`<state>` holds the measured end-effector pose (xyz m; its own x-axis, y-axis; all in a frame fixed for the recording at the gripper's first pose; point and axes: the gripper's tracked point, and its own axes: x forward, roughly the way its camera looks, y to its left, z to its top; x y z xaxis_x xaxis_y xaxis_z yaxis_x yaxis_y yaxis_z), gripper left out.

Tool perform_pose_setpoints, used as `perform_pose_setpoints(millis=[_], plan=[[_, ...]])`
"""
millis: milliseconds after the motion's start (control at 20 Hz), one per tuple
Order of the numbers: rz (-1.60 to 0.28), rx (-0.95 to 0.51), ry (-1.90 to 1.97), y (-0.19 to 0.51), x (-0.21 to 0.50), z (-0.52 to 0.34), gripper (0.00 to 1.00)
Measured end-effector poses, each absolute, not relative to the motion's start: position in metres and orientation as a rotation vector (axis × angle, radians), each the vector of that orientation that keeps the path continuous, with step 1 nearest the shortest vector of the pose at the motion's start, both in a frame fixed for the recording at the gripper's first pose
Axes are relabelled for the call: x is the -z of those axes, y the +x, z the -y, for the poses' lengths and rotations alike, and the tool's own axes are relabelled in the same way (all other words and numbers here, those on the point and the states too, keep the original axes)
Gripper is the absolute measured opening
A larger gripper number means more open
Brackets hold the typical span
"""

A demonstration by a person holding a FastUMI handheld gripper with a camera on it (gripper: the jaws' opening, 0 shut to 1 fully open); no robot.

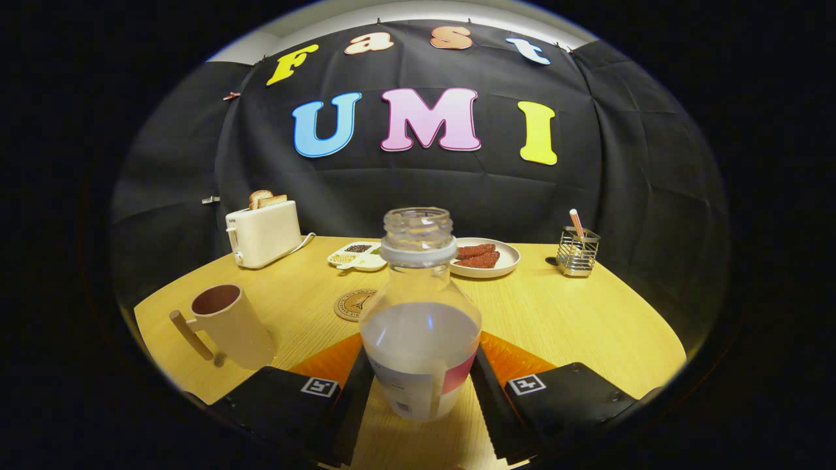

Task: Take the bottle from table, then pour the juice into the cup, finally place the bottle on the coaster

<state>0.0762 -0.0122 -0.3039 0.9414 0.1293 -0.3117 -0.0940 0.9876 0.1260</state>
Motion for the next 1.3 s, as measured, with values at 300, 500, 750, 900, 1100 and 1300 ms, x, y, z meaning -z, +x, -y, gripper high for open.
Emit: perform_pose_setpoints(millis=[300,500,750,900,1100,1300], plan=[[-0.363,-0.16,0.082,0.083,0.305,0.005,0.75],[-0.374,-0.191,-0.002,0.08,0.289,0.003,0.72],[-0.311,-0.215,-0.143,0.098,0.244,-0.007,0.72],[-0.3,-0.221,-0.23,0.11,0.226,-0.017,0.72],[-0.33,-0.214,-0.42,0.118,0.217,-0.024,0.72],[-0.325,-0.203,-0.598,0.119,0.211,-0.034,0.72]])
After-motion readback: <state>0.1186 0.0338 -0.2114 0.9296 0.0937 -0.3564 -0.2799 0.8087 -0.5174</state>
